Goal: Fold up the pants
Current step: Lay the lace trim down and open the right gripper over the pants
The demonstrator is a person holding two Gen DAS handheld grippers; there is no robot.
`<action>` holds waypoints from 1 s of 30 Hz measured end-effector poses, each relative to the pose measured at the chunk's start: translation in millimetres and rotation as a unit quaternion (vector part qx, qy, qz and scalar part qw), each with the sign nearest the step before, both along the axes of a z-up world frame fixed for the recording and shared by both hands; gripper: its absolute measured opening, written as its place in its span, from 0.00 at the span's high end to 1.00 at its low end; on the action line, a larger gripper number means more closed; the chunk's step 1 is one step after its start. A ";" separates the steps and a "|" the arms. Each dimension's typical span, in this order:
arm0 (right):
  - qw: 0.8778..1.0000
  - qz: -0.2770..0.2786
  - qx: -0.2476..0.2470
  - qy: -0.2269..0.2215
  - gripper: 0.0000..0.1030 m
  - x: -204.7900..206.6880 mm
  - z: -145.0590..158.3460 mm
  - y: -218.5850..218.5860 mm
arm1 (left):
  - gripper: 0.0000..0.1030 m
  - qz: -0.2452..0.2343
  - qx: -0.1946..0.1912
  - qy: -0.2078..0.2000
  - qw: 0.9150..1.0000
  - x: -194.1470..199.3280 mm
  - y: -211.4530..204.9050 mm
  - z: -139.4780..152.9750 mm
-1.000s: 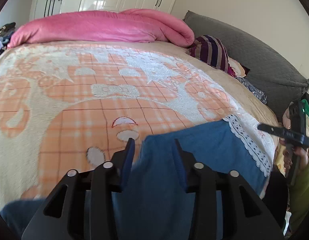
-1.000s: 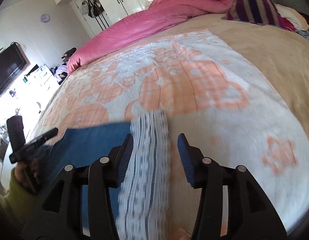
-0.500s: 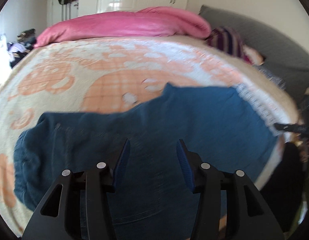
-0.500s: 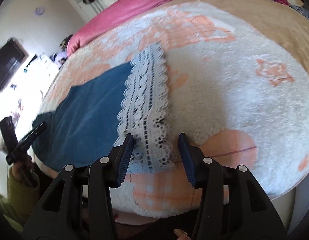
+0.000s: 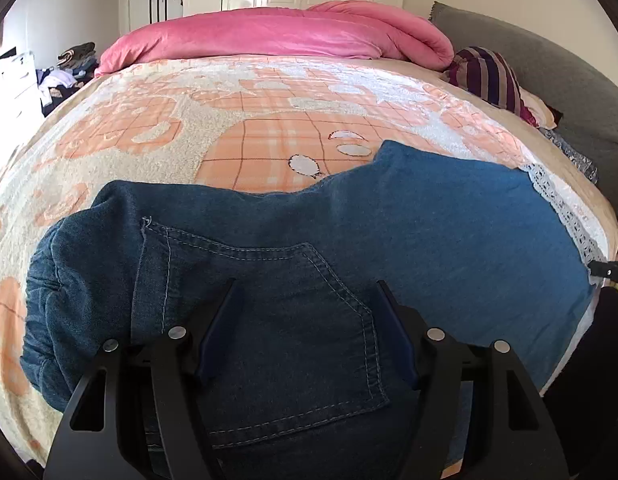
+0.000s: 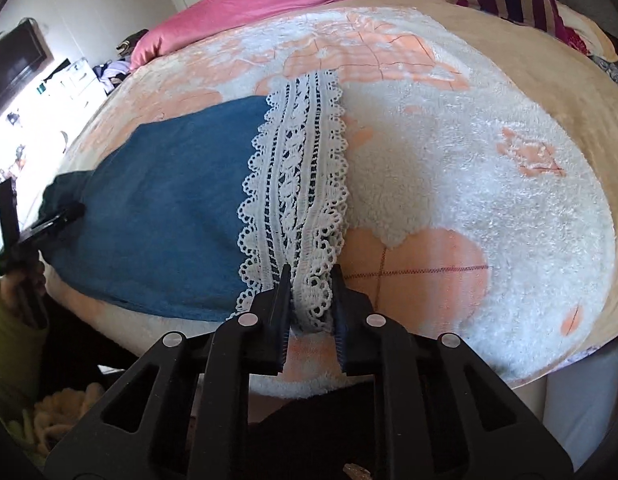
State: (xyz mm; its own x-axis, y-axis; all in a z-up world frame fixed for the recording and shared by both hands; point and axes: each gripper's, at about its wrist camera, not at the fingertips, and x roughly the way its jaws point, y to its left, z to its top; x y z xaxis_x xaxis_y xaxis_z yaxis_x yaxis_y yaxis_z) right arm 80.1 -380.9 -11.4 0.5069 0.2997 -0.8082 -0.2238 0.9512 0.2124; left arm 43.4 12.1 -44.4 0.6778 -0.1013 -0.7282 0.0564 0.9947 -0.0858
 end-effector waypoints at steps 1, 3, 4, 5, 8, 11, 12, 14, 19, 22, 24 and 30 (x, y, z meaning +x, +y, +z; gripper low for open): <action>1.000 -0.001 0.003 0.001 0.86 0.1 -0.3 -1.2 | 0.36 -0.001 -0.001 -0.001 1.000 -0.6 0.2 0.3; 1.000 -0.008 0.016 0.003 0.80 -1.3 1.0 -6.5 | 0.36 0.000 -0.009 -0.003 1.000 -1.7 2.5 1.9; 1.000 -0.011 0.017 -0.001 0.78 -4.0 3.9 -8.1 | 0.36 0.000 -0.015 -0.005 1.000 -3.2 3.9 4.3; 1.000 -0.016 0.013 -0.011 0.71 -7.3 8.5 -9.4 | 0.36 0.001 -0.018 -0.005 1.000 -4.6 4.9 7.2; 0.998 -0.029 0.011 -0.054 0.67 -19.4 29.8 -13.3 | 0.31 0.006 -0.024 -0.022 0.999 -13.4 7.1 23.6; 0.996 -0.021 0.022 -0.089 0.61 -23.1 48.5 -4.3 | 0.27 0.003 -0.027 -0.048 0.999 -20.1 5.4 43.1; 0.995 -0.009 0.025 -0.096 0.58 -21.9 52.1 3.6 | 0.26 -0.003 -0.028 -0.053 0.998 -18.6 2.3 48.5; 0.994 0.036 0.028 -0.101 0.53 -13.7 55.5 31.5 | 0.25 -0.015 -0.030 -0.056 0.998 -11.8 -5.4 53.0; 0.986 0.138 -0.008 -0.090 0.46 25.4 46.6 119.3 | 0.25 -0.048 -0.050 -0.025 0.997 25.2 -27.3 43.7; 0.983 0.168 -0.020 -0.068 0.34 53.5 34.3 157.8 | 0.25 -0.049 -0.075 0.006 0.996 46.8 -28.2 27.7; 0.984 0.168 -0.038 -0.046 0.29 71.4 24.7 172.2 | 0.25 -0.022 -0.054 0.026 0.998 57.4 -21.8 16.0; 0.988 0.107 -0.115 -0.011 0.21 101.2 -4.8 156.6 | 0.25 0.015 -0.049 0.016 0.999 53.4 11.8 8.8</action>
State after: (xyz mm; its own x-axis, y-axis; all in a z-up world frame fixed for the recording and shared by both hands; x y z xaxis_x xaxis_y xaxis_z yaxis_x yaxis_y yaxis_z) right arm 181.3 -224.3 -16.2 0.4692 0.2116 -0.8574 -0.4272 0.9041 -0.0107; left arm 96.8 23.9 -35.5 0.6585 -0.1540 -0.7367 0.0230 0.9825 -0.1848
